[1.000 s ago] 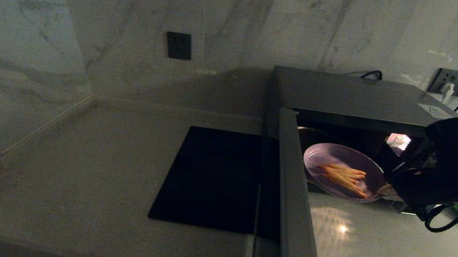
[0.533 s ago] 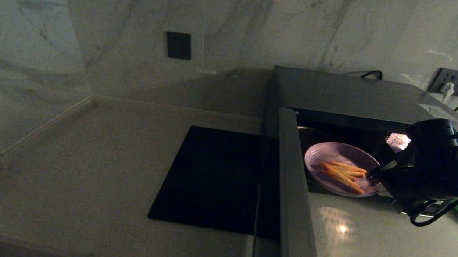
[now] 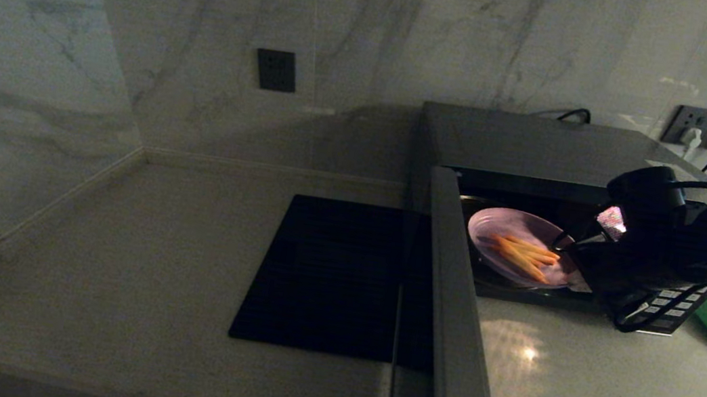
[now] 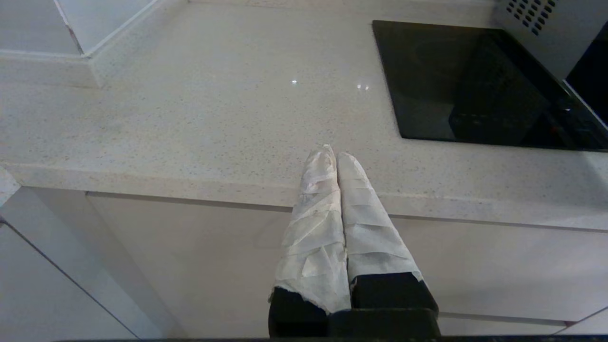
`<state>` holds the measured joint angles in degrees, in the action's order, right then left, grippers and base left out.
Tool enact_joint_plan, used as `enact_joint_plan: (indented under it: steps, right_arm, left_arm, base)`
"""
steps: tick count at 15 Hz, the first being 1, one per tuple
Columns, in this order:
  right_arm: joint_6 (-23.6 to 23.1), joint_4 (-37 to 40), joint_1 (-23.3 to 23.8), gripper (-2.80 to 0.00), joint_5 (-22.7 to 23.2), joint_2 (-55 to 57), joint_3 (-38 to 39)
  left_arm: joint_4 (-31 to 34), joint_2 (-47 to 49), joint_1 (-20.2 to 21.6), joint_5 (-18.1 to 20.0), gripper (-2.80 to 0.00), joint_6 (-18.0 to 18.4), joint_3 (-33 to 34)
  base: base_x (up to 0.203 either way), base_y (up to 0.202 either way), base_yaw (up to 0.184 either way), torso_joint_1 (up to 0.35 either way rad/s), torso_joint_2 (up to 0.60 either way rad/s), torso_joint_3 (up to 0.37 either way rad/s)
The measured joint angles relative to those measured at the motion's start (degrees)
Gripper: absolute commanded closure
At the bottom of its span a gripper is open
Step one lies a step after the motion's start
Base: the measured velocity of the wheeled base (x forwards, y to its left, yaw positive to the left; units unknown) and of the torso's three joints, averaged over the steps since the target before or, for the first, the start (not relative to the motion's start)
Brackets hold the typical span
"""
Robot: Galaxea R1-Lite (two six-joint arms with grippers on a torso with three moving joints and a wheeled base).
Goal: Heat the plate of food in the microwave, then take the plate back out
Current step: Put the plate in the microwave oven
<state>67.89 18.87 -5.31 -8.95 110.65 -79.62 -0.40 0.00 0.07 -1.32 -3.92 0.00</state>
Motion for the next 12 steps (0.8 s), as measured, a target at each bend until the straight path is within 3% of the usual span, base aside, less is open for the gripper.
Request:
enact_joint_plan:
  steps: [3,12]
  right_arm:
    - [1.51,-0.18,-1.13,0.0,-3.51,2.31,-0.8]
    - [3.02,-2.91,-2.57,0.0,-3.73,6.13,-2.12]
  left_arm:
    - [-0.03,0.0,0.0,0.05,0.0,0.0,0.0]
    - [-0.01,0.0,0.04,0.0,0.0,0.01,0.0]
  base:
    - [0.0,0.0,0.0,0.0,0.0,0.0]
    - [0.0,0.0,0.0,0.0,0.0,0.0]
